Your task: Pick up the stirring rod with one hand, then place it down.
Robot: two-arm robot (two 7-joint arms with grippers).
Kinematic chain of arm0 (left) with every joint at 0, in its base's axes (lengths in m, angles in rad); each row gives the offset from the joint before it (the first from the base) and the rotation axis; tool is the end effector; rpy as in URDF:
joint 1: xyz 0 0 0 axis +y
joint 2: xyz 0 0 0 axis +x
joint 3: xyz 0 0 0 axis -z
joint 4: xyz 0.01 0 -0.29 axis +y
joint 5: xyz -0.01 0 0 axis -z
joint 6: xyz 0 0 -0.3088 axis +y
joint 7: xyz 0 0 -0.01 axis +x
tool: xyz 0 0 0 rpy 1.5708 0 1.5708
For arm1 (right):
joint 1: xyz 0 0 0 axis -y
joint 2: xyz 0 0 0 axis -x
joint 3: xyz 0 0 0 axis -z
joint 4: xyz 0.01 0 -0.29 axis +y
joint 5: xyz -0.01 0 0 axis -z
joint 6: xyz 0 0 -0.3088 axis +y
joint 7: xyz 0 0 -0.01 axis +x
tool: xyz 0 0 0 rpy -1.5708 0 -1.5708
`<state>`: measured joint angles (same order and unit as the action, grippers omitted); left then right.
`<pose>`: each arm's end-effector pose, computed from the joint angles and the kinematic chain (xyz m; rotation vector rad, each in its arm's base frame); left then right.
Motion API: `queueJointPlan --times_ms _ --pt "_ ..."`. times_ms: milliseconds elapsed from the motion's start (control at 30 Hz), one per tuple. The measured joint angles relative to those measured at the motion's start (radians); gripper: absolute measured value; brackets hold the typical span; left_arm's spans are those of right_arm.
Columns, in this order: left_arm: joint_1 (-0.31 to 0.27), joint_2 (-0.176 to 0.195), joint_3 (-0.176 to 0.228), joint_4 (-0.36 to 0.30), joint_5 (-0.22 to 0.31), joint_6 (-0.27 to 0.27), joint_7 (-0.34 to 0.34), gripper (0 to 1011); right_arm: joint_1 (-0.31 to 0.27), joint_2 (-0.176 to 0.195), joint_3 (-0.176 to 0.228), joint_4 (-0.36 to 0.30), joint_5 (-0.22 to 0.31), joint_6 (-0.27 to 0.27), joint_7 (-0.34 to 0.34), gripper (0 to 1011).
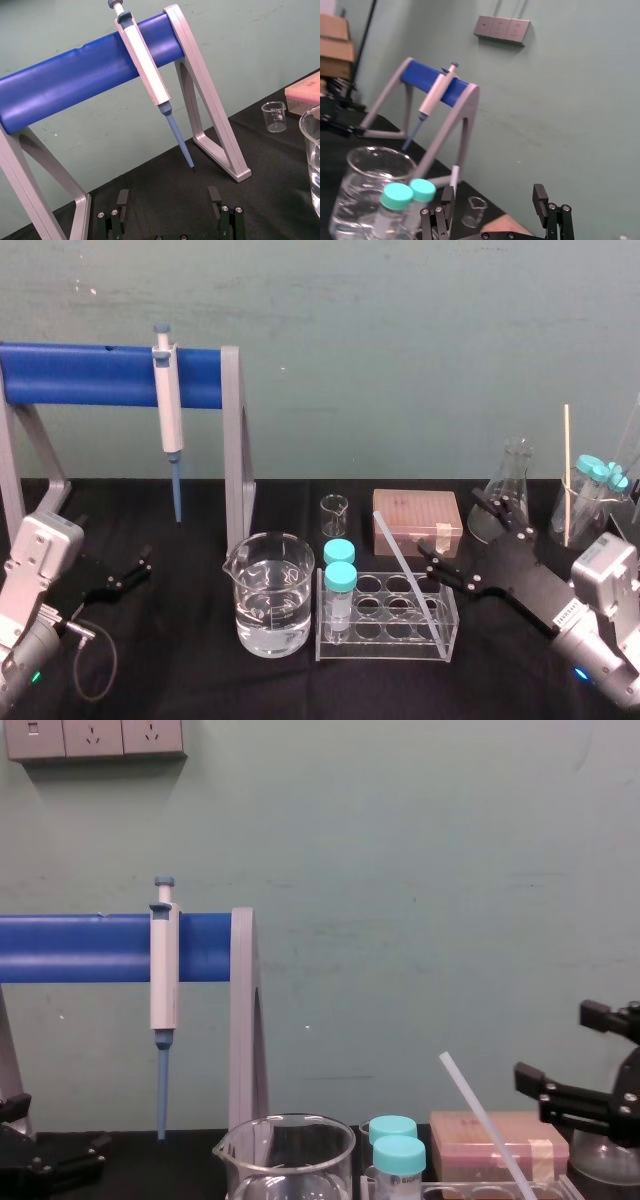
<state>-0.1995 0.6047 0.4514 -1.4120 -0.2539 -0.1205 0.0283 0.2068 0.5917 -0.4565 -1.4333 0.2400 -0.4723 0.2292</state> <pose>0.3581 0.0827 -0.3023 0.3045 -0.2850 1.2480 0.3591 -0.0714 -0.2931 -0.0357 -0.4930 -0.9038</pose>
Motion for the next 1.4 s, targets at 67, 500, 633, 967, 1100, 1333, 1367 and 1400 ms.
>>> queueJointPlan --times_ms 67,500,633,967,1100,1333,1367,1400 --pt "0.000 0.000 0.000 0.000 0.000 0.000 0.000 1000 0.011 -0.005 -0.003 0.010 0.031 0.008 0.034 1002" --pt "0.000 0.000 0.000 0.000 0.000 0.000 0.000 1000 0.095 -0.051 -0.012 0.103 0.202 0.121 0.260 1002" --pt "0.000 0.000 0.000 0.000 0.000 0.000 0.000 1000 0.114 -0.064 -0.009 0.127 0.229 0.152 0.299 1002" --pt "0.000 0.000 0.000 0.000 0.000 0.000 0.000 1000 0.159 -0.095 0.001 0.190 0.285 0.210 0.405 1002" --pt "0.000 0.000 0.000 0.000 0.000 0.000 0.000 1000 0.179 -0.108 0.003 0.220 0.301 0.235 0.451 1002" --pt "0.000 0.000 0.000 0.000 0.000 0.000 0.000 1000 0.202 -0.123 0.004 0.255 0.313 0.276 0.495 1002" --pt "0.000 0.000 0.000 0.000 0.000 0.000 0.000 1000 0.206 -0.126 0.004 0.263 0.315 0.287 0.504 1002" --pt "0.000 0.000 0.000 0.000 0.000 0.000 0.000 1000 0.209 -0.128 0.003 0.266 0.316 0.292 0.507 1002"
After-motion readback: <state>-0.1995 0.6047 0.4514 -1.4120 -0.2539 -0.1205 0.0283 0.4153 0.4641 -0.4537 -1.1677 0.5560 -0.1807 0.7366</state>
